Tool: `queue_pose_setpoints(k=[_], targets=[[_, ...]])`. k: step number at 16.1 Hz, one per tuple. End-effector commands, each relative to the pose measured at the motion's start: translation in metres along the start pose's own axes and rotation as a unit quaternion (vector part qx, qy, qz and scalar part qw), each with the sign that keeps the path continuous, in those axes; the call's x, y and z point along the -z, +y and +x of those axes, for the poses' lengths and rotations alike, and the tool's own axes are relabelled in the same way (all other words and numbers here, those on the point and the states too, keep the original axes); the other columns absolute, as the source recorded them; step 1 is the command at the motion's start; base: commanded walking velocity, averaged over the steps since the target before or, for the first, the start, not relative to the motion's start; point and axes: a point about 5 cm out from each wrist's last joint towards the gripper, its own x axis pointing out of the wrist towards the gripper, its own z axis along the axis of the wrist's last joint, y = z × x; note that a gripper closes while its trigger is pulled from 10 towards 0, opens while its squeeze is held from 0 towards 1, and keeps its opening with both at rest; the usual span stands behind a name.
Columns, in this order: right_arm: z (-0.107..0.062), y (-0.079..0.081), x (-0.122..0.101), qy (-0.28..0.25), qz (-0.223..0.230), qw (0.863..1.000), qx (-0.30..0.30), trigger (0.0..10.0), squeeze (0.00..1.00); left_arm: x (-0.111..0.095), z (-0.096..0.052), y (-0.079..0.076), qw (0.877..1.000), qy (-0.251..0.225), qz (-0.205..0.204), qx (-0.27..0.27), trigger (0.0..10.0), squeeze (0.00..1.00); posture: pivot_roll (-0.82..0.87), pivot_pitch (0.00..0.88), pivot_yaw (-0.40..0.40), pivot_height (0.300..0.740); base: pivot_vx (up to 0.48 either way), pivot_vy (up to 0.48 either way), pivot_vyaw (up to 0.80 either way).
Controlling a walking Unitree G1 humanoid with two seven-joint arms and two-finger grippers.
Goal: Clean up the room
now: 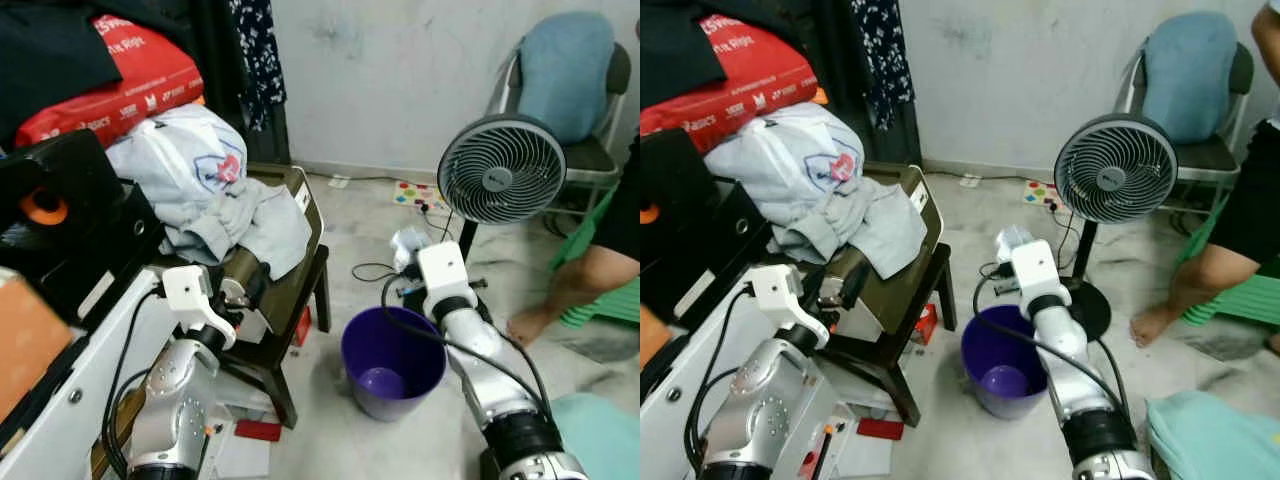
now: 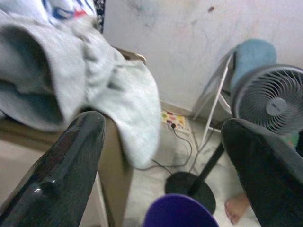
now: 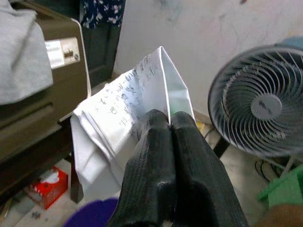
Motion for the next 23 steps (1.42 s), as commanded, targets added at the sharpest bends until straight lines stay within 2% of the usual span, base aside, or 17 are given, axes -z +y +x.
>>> queue_pose_setpoints(k=[1, 6, 17, 20, 23], targets=[[0.0014, 0.0157, -0.0075, -0.012, 0.004, 1.000, -0.021, 10.0, 0.00, -0.0029, -0.0033, 0.0094, 1.000, 0.003, 0.011, -0.018, 10.0, 0.00, -0.18, 0.000, 0.038, 0.740, 0.000, 0.000, 0.00], [-0.0002, 0.0188, -0.0041, -0.001, 0.022, 0.999, -0.027, 10.0, 0.00, 0.0002, -0.0031, 0.0113, 0.999, 0.017, 0.010, -0.035, 10.0, 0.00, -0.17, 0.000, 0.035, 0.740, 0.000, 0.000, 0.00], [-0.0007, 0.0176, -0.0006, 0.010, 0.026, 0.999, -0.026, 10.0, 0.00, 0.0012, -0.0022, 0.0053, 1.000, 0.019, -0.019, -0.013, 10.0, 0.00, -0.17, 0.000, 0.035, 0.740, 0.000, 0.000, -0.80], [-0.0007, 0.0174, -0.0005, 0.007, 0.026, 0.999, -0.027, 10.0, 0.00, 0.0034, -0.0011, 0.0071, 0.999, 0.028, -0.025, -0.026, 10.0, 0.00, -0.17, 0.000, 0.035, 0.740, 0.000, 0.000, 0.00], [-0.0003, 0.0173, 0.0003, 0.009, 0.022, 0.999, -0.029, 10.0, 0.00, 0.0011, -0.0015, 0.0037, 1.000, 0.021, -0.015, -0.007, 10.0, 0.00, -0.17, 0.000, 0.034, 0.740, 0.000, -0.140, 0.00]])
